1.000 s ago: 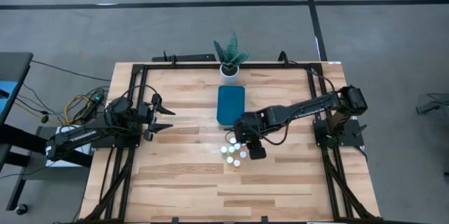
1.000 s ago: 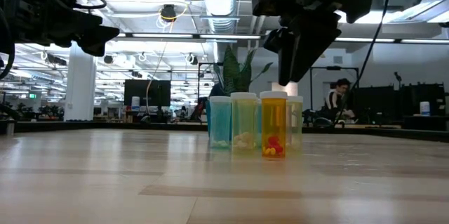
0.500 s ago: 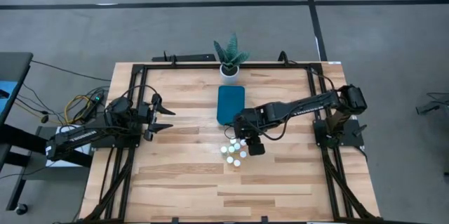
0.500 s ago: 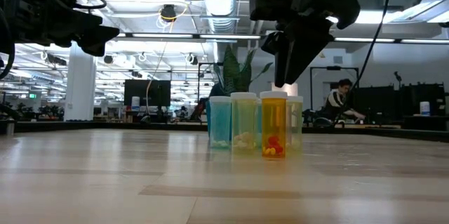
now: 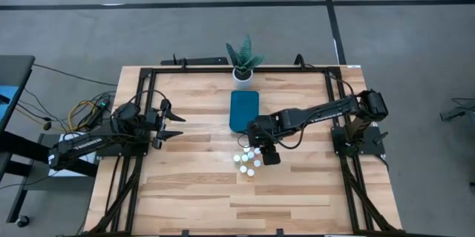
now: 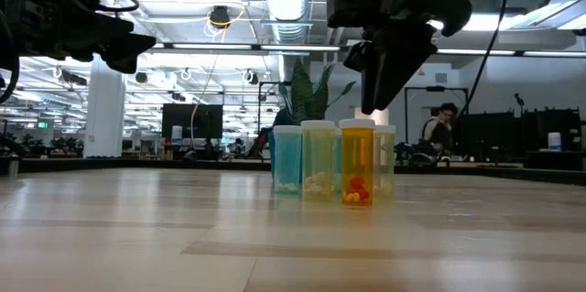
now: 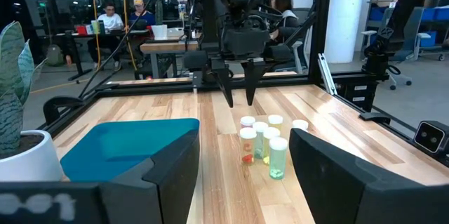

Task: Pick and place pill bottles into a basket
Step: Put the pink pill bottle into the bin

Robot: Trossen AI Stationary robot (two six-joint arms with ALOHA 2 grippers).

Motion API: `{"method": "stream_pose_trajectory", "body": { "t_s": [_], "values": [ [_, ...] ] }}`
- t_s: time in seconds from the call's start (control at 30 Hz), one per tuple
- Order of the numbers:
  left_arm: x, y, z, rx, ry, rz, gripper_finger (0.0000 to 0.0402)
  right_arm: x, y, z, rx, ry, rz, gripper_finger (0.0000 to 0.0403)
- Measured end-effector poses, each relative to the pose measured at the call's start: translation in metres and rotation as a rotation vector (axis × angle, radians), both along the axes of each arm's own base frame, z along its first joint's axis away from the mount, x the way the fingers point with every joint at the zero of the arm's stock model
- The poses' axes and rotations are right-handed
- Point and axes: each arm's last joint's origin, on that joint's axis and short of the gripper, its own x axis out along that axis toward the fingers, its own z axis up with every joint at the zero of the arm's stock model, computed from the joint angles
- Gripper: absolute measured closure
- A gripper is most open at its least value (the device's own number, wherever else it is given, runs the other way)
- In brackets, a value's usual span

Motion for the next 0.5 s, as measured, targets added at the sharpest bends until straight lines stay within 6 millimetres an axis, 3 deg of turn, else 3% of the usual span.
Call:
{"method": "stream_pose_trajectory", "body": {
  "t_s": [0.5],
  "values": [
    [0.0000,0.0000,0.0000,0.000,0.000,0.000,0.0189,-0.0041,0.0020,-0.0070,0.003,0.081,-0.018,0.0237]
  ]
}}
